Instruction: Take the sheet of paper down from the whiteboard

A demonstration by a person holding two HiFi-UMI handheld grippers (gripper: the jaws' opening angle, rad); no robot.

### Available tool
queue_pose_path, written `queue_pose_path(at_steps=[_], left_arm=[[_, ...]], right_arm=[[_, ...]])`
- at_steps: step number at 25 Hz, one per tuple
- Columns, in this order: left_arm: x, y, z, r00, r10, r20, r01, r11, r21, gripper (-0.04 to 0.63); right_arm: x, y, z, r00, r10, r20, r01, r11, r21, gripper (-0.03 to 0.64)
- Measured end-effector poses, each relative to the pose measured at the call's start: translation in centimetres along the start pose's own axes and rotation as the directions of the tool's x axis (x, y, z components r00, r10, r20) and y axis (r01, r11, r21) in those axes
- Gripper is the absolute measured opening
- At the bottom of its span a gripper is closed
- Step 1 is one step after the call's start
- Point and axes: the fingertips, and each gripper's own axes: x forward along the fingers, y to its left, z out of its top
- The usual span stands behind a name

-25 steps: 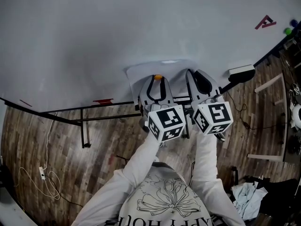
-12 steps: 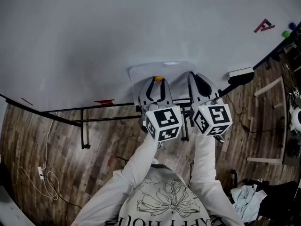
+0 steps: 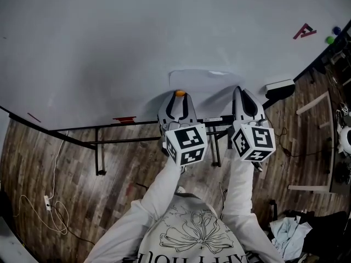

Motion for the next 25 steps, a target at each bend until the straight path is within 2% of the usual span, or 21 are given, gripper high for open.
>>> queue_pose_path(at_steps=[9, 17, 25], left_arm=[[-0.2, 2.6, 0.3, 0.999, 0.044, 0.004, -0.044, 0.999, -0.016, 0.114], [-0.2, 2.7, 0.5, 0.998, 0.056, 0.017, -0.057, 0.998, 0.004, 0.117], [-1.7, 2.8, 0.8, 0.999, 0.015, 0.037, -0.015, 1.0, -0.026, 0.115]], right_arm=[[-2.7, -3.6, 0.2, 0.988, -0.154, 0.008, 0.154, 0.988, 0.017, 0.003], [-4.8, -4.8, 0.6, 0.974, -0.227, 0.02, 0.226, 0.973, 0.048, 0.003], [-6.9, -5.1, 1.7, 0.958, -0.283, 0.052, 0.28, 0.958, 0.059, 0.003]])
